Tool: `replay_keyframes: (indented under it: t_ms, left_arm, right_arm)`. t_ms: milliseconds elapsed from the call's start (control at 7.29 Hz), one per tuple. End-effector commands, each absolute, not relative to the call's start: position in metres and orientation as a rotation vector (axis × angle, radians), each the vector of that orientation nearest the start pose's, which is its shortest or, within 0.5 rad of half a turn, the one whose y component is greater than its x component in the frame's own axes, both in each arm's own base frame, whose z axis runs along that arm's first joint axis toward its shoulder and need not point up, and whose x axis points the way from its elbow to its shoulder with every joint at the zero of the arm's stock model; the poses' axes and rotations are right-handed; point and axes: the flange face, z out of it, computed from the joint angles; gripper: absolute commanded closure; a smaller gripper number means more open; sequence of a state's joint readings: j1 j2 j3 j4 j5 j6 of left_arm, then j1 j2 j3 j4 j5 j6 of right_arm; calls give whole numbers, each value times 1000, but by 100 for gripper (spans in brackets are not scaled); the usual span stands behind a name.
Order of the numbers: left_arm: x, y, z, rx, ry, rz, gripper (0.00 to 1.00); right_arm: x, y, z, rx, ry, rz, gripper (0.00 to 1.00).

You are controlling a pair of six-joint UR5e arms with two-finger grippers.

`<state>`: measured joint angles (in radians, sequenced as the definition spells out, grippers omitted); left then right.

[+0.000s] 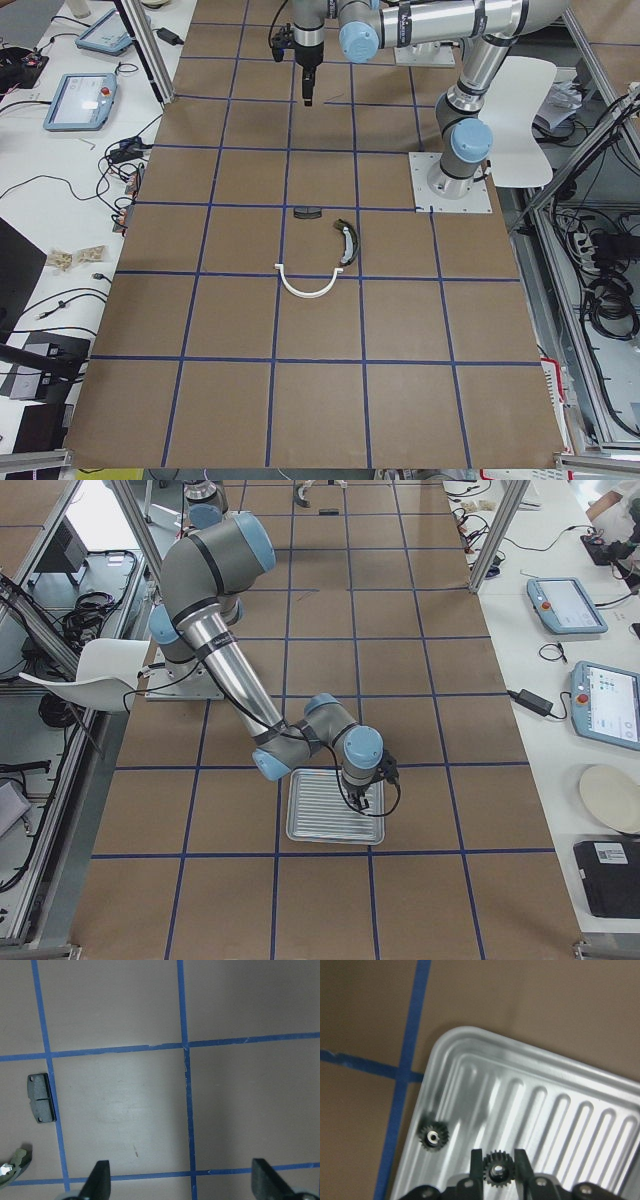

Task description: Place bearing gear from tray to pile

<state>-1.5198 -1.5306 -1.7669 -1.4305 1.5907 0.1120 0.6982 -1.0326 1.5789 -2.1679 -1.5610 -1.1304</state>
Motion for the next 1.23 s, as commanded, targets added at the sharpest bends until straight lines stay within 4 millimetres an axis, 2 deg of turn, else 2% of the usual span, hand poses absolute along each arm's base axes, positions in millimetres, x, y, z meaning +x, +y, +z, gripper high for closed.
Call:
replay_keyframes:
  t_ms: [0, 137, 274, 411, 549, 686, 823, 960, 1097]
  left_arm:
    - [-107, -473, 424, 94, 3120, 34, 0]
    - [-106, -474, 422, 96, 3116, 37, 0]
    - [-102, -473, 422, 95, 3075, 39, 0]
    - [-97, -476, 408, 106, 3024, 78, 0]
    - [-97, -472, 408, 107, 3021, 64, 0]
    - [-98, -472, 411, 106, 3021, 36, 0]
    - [-98, -472, 411, 106, 3028, 35, 0]
    - [-99, -472, 417, 103, 3031, 16, 0]
    - [-102, -474, 416, 99, 3060, 15, 0]
  right_arm:
    - [-305, -567, 276, -404, 3177, -84, 95]
    - [-231, -578, 286, -334, 3191, -85, 95]
    - [-158, -577, 291, -298, 3185, -85, 95]
    - [-102, -566, 297, -220, 3181, -95, 95]
    - [-36, -553, 299, -134, 3166, -103, 95]
    - [38, -541, 307, -97, 3156, -130, 95]
    - [118, -529, 308, -44, 3144, -135, 95]
    - [184, -513, 296, 71, 3131, -101, 95]
    - [241, -495, 277, 84, 3130, -61, 95]
